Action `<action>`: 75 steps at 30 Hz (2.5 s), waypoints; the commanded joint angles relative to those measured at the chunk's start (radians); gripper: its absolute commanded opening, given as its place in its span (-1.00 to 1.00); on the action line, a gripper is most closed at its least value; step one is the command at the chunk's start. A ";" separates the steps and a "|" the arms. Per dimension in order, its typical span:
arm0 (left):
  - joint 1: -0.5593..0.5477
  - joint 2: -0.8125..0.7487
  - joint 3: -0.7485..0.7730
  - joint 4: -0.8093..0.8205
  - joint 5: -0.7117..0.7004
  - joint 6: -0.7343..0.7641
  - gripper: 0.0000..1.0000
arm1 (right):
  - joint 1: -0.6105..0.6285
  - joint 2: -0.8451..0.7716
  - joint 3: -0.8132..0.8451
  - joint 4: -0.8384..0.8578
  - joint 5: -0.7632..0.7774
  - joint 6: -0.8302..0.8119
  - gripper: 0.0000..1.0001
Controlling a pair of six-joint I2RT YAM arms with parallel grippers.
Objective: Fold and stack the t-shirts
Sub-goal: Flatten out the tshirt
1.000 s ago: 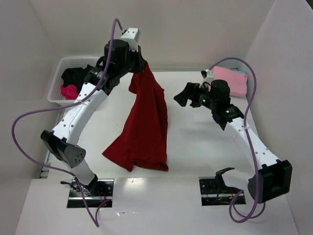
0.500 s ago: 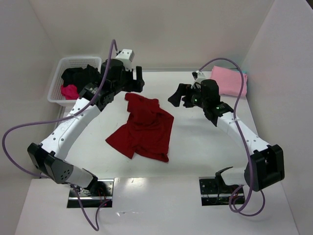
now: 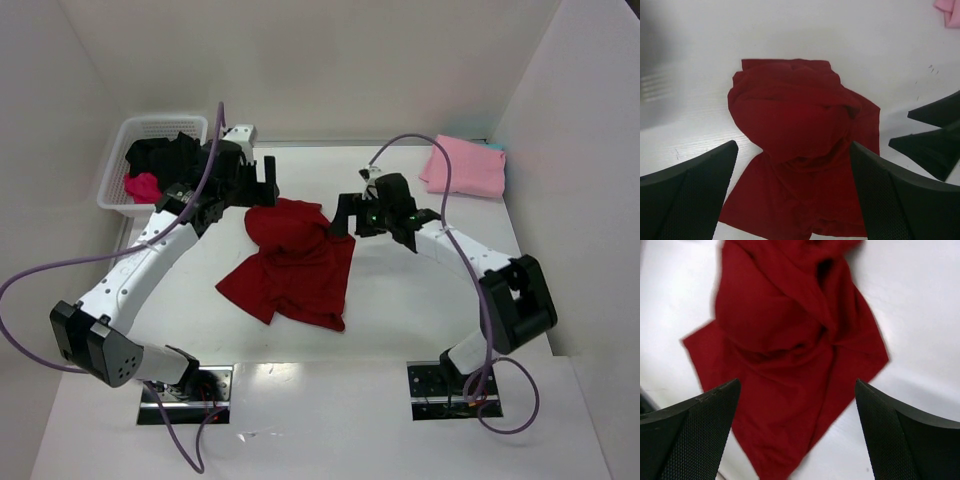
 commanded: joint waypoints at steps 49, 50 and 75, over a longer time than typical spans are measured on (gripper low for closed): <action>0.144 0.100 -0.226 0.360 0.768 0.041 1.00 | 0.051 0.166 1.117 -0.357 0.030 -0.087 -1.00; 0.144 0.134 -0.208 0.402 0.768 0.030 1.00 | 0.060 0.157 1.117 -0.346 0.018 -0.069 -1.00; -0.009 0.620 -0.012 0.697 0.722 -0.007 -0.57 | 0.083 -0.132 0.858 -0.363 0.234 -0.090 -1.00</action>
